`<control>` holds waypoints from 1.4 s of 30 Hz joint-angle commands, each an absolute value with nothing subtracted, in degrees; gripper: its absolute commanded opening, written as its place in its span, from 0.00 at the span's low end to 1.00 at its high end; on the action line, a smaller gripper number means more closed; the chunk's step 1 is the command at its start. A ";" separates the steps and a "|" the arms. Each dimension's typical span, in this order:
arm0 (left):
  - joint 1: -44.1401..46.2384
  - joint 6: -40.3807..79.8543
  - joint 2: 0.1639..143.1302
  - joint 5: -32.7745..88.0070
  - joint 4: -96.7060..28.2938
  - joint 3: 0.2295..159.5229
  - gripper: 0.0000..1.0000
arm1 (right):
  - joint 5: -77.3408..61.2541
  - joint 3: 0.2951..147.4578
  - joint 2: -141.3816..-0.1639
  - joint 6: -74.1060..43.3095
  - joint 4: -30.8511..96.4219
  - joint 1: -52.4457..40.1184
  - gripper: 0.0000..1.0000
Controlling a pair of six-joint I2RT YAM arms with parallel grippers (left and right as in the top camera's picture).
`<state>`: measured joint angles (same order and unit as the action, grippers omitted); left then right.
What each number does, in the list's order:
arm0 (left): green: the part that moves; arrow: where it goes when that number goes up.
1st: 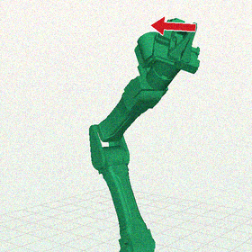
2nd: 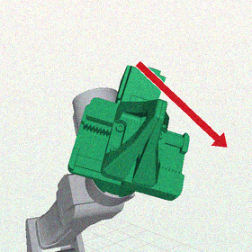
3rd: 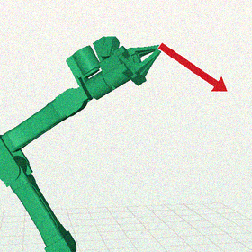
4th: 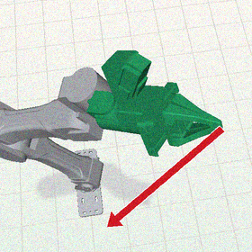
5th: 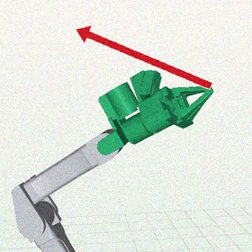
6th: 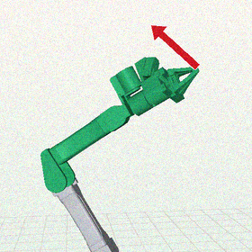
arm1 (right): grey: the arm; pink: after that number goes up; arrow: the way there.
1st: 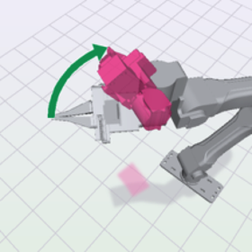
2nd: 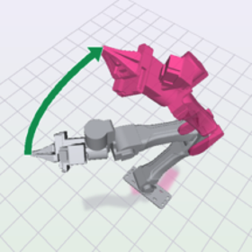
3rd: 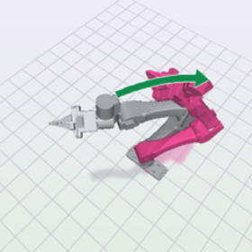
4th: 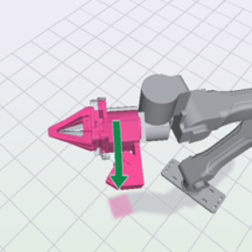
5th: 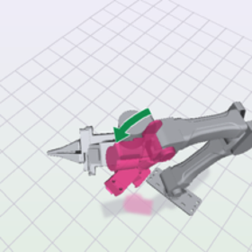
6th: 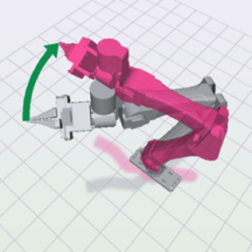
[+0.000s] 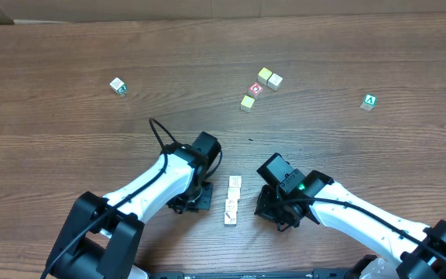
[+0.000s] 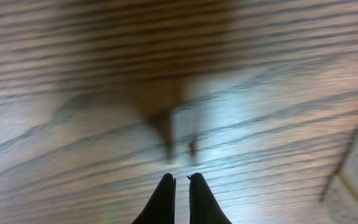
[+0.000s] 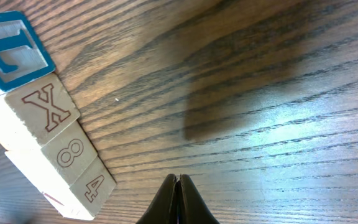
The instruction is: Flip 4 blocks
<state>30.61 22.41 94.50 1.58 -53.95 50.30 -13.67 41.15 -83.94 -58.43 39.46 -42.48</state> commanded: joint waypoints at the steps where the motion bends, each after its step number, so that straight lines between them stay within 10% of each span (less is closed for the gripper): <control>1: 33.12 25.15 93.43 3.57 -52.21 51.09 0.04 | -13.34 40.91 -82.94 -56.66 39.38 -42.24 0.04; 42: 35.70 24.88 93.43 15.09 -43.24 51.11 0.05 | -13.56 40.91 -82.94 -56.55 39.13 -42.24 0.04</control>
<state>35.29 24.10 94.50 14.37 -43.59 50.30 -13.56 41.15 -83.94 -56.95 39.46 -42.46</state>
